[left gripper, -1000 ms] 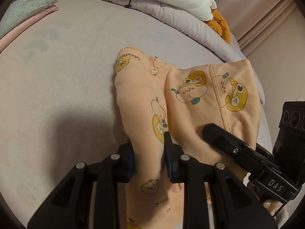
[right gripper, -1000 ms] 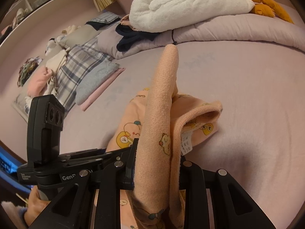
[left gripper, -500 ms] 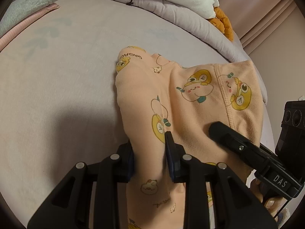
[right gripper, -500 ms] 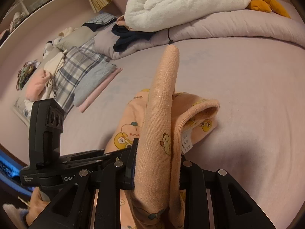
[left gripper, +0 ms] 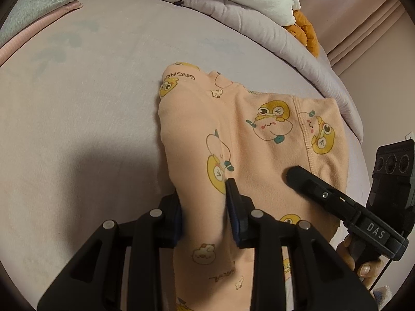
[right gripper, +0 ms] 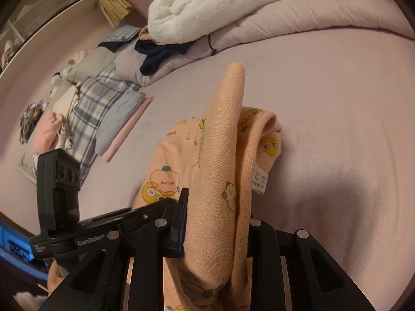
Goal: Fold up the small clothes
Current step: 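Lower the held peach shirt onto the bed with both grippers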
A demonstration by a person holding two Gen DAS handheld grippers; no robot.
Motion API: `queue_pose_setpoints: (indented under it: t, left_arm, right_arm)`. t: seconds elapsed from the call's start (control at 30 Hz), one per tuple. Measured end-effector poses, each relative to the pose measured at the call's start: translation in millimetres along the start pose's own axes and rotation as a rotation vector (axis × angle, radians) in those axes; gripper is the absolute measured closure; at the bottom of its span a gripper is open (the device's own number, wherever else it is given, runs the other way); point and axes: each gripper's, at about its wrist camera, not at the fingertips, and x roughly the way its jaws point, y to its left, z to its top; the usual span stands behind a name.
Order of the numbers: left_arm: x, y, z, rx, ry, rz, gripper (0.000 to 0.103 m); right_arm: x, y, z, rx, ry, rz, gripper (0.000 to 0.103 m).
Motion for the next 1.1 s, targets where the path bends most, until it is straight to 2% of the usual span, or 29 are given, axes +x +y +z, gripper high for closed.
queue_pose_setpoints:
  t: [0.2,1.1]
  left_arm:
    - [0,1,0,0.002,-0.001,0.001,0.071]
    - [0,1,-1,0.014,-0.002,0.024,0.067]
  right_arm:
    - [1,-12,-3,0.054,0.008,0.000,0.075]
    - [0,-32,-4,0.144,0.030,0.014,0.075]
